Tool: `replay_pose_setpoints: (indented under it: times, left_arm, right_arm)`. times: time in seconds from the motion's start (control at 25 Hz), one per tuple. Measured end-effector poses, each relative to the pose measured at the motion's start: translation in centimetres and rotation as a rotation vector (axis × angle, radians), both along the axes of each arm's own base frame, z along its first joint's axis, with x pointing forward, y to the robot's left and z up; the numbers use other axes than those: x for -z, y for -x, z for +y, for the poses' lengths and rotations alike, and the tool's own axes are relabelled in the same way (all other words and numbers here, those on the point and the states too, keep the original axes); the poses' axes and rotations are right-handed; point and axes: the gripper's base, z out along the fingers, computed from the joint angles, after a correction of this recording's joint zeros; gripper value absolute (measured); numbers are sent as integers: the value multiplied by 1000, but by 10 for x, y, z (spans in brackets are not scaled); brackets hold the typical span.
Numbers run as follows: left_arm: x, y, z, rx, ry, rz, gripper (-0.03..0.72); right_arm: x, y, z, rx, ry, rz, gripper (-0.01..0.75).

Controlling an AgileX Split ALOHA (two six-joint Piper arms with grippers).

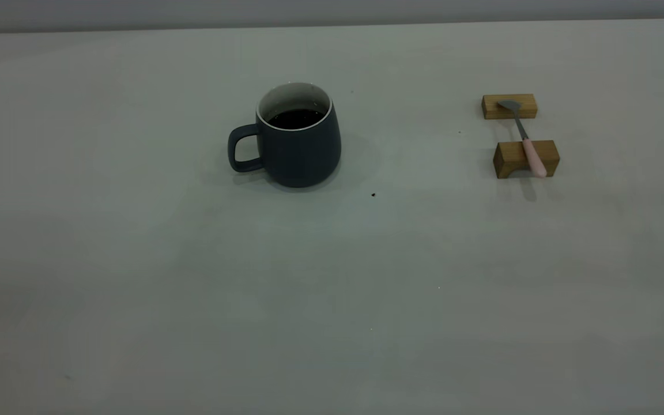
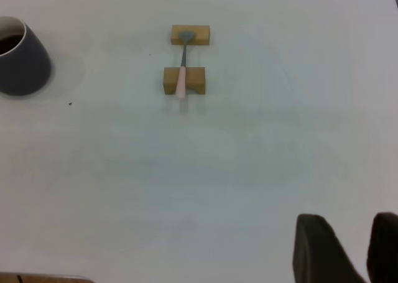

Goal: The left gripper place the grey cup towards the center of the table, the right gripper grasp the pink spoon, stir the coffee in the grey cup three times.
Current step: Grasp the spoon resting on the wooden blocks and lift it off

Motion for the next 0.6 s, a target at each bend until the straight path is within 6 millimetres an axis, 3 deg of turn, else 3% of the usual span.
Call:
replay_pose_setpoints:
  times: [0.6]
  left_arm:
    - [0, 0, -2, 30, 3, 1, 342]
  right_arm:
    - [0, 0, 0, 0, 0, 0, 237]
